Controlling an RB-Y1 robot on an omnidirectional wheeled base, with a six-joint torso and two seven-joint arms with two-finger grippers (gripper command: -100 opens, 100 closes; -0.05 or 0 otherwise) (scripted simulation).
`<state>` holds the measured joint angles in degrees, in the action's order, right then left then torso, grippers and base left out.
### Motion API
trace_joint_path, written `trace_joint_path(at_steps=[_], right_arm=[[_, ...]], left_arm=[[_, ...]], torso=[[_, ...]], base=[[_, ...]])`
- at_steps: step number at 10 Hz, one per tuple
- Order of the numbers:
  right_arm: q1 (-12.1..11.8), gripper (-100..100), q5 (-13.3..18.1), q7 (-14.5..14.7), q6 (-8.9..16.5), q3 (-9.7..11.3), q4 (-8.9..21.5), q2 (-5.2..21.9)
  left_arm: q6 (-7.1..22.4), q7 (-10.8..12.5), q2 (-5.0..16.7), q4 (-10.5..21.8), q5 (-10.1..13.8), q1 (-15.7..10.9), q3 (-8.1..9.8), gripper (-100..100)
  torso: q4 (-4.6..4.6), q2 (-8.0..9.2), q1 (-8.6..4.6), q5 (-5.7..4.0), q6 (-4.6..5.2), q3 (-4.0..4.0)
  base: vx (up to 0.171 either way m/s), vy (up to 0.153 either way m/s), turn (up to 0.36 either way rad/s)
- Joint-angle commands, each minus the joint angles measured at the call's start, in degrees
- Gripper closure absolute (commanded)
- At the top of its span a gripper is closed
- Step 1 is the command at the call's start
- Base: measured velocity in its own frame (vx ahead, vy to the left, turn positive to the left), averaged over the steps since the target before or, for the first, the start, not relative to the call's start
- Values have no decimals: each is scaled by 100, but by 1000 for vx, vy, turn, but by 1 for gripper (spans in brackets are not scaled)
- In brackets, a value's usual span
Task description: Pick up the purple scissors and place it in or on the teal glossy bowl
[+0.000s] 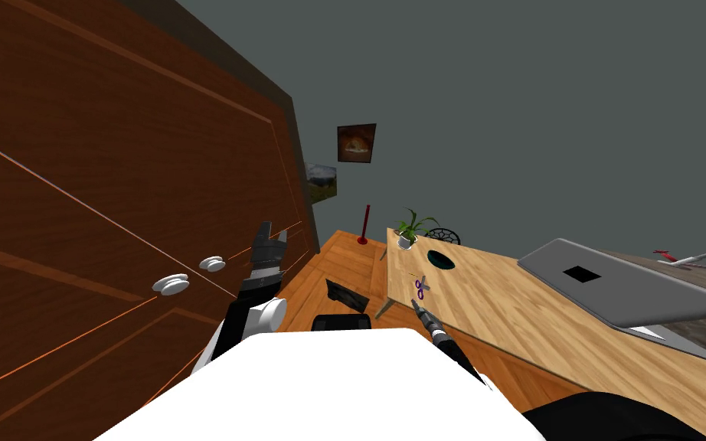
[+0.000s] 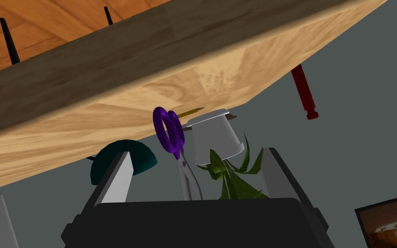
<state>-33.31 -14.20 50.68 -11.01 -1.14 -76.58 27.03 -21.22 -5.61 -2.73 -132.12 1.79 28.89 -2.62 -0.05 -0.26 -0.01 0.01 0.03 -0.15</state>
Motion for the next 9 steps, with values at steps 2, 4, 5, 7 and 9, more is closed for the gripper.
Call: trace_joint_path(at_steps=[2,4,5,7,9], right_arm=[[137,-100,-76,361,17,-71,247,232],[251,-100,-143,614,25,-123,411,439],[301,-100,-171,721,26,-146,472,524],[383,-100,-214,889,25,-181,557,653],[374,-100,-234,919,45,-199,522,706]], left_arm=[[0,0,0,0,0,0,0,0],[0,0,0,0,0,0,0,0],[0,0,0,0,0,0,0,0],[0,0,0,0,0,0,0,0],[0,0,0,0,0,0,0,0]], torso=[[1,5,2,1,0,3],[-1,-6,2,1,0,-3],[0,-3,3,2,0,-2],[-1,-8,-3,0,0,-4],[0,-3,-9,-1,0,-2]], base=[[73,10,-9],[92,15,-18],[95,6,-11],[95,-10,-11],[61,-13,-7]])
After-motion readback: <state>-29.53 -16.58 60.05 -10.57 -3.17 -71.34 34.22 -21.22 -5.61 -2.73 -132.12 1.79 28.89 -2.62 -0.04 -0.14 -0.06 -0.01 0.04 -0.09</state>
